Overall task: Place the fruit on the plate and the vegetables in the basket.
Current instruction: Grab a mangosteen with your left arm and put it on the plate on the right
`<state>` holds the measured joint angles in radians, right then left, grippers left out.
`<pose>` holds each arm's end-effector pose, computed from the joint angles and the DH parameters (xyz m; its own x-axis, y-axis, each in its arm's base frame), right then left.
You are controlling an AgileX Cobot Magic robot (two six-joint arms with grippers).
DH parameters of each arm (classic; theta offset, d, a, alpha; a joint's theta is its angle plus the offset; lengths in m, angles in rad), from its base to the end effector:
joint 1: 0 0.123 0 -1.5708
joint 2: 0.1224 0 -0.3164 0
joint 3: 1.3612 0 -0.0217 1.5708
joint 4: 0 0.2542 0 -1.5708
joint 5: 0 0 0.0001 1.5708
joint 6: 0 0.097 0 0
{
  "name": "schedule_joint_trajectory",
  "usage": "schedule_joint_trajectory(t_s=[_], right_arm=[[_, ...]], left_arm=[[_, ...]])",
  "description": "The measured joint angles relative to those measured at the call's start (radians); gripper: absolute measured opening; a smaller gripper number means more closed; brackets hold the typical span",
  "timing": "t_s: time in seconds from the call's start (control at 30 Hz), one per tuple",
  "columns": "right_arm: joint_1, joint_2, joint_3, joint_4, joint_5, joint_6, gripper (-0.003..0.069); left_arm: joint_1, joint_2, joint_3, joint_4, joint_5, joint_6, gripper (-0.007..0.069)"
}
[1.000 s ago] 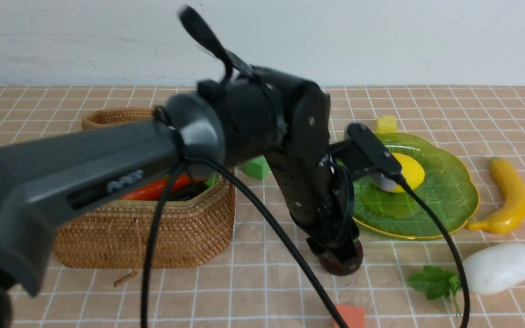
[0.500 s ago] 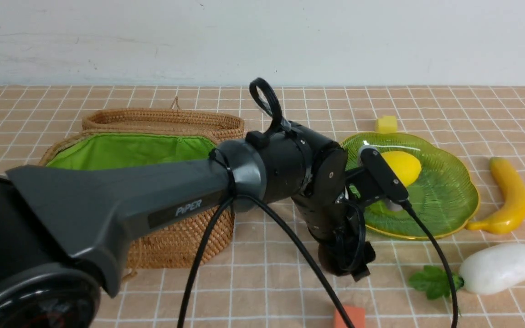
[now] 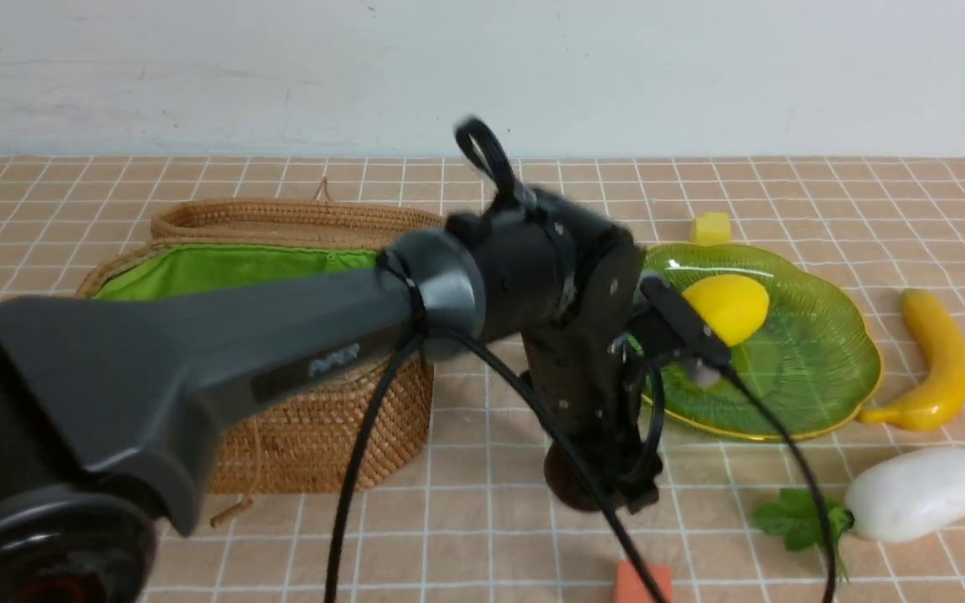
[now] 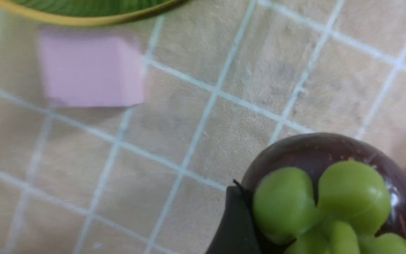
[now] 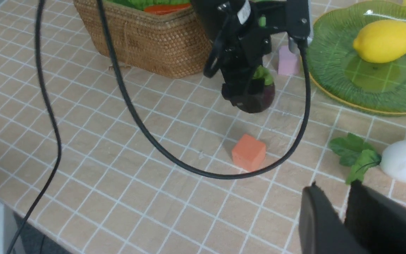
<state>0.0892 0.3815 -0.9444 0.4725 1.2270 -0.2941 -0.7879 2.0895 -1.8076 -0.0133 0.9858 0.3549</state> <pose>-0.0163 0.0403 0.4019 -0.4518 -0.1522 -0.8790 -0.5064 0.8550 0.1123 0.3375 -0.3408 0.2589 -0.3708 0.8556 -0.3612 0.8914 0.4370 0.1199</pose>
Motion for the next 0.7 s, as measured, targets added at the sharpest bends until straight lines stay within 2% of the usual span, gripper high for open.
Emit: schedule_joint_trajectory(t_s=[0.1, 0.23, 0.4, 0.43, 0.53, 0.7], right_arm=[[0.000, 0.000, 0.003, -0.048, -0.075, 0.026, 0.0153], [0.000, 0.000, 0.055, -0.110, -0.252, 0.115, 0.0154], [0.000, 0.000, 0.095, -0.110, -0.270, 0.136, 0.0154], [0.000, 0.000, 0.098, -0.110, -0.269, 0.137, 0.0154], [0.000, 0.000, 0.103, -0.110, -0.264, 0.145, 0.0155], [0.000, 0.005, 0.103, -0.110, -0.264, 0.165, 0.0158]], left_arm=[[0.000, -0.019, -0.063, -0.020, -0.026, -0.005, 0.0553], [0.000, 0.017, -0.145, -0.093, -0.275, -0.006, 0.0553], [0.000, 0.123, -0.147, -0.102, -0.481, -0.008, 0.0563], [0.000, 0.128, -0.147, -0.100, -0.481, -0.008, 0.0563], [0.000, 0.183, -0.143, -0.068, -0.538, -0.012, 0.0649], [0.000, 0.177, -0.143, -0.060, -0.533, -0.028, 0.0668]])
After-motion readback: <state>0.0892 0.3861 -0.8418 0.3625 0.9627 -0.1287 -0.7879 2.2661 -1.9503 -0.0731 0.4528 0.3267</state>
